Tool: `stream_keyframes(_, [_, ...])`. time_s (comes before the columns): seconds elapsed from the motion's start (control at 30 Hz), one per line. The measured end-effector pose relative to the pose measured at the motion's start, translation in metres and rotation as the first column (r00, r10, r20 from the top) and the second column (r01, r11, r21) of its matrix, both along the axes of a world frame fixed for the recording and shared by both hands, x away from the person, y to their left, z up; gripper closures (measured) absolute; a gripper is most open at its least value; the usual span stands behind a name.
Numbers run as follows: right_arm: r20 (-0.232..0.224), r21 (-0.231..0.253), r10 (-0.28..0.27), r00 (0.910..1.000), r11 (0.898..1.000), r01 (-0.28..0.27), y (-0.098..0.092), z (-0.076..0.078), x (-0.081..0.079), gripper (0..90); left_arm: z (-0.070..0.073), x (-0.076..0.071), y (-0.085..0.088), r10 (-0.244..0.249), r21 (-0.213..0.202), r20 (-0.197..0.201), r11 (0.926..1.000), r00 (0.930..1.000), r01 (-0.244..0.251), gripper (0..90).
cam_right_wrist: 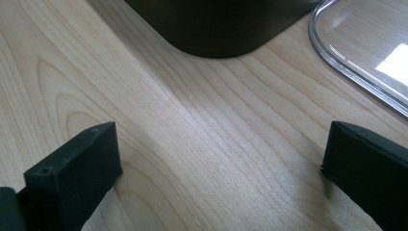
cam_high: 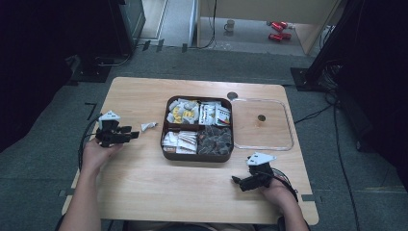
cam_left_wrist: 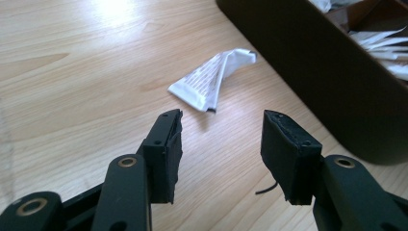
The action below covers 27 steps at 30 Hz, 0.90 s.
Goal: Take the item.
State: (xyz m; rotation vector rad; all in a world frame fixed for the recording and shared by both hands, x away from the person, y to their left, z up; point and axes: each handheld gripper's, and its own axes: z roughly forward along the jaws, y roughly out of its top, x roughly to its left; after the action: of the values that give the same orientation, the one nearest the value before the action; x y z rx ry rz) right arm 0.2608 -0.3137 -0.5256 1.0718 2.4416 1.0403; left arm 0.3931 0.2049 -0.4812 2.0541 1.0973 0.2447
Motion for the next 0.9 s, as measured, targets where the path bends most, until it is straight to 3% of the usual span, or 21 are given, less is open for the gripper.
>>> stream_keyframes(0.4, [-0.003,0.005,0.000,1.0000,1.000,0.000,0.000,0.000,0.001,0.0,-0.013,-0.003,0.020,0.037,0.057,0.006,0.9977,0.9993,-0.038,45.7])
stream_keyframes(0.6, [-0.003,0.006,0.000,1.0000,1.000,0.000,0.000,0.000,0.001,0.0,-0.021,-0.001,0.028,0.068,0.094,-0.014,0.9934,0.9976,-0.067,44.6])
stream_keyframes(0.73, [-0.002,0.006,-0.001,1.0000,1.000,0.001,0.000,0.000,0.001,0.0,-0.023,-0.001,0.032,0.075,0.116,0.012,0.9904,0.9971,-0.076,43.3])
stream_keyframes(0.8, [-0.003,0.006,-0.001,1.0000,1.000,0.001,0.000,0.000,0.001,0.0,-0.025,-0.002,0.032,0.079,0.159,0.048,0.9835,0.9957,-0.086,39.6])
stream_keyframes(0.9, [-0.002,0.005,-0.001,1.0000,1.000,0.001,0.000,0.000,0.001,0.0,-0.028,-0.005,0.034,0.073,0.157,0.082,0.9839,0.9940,-0.085,36.9])
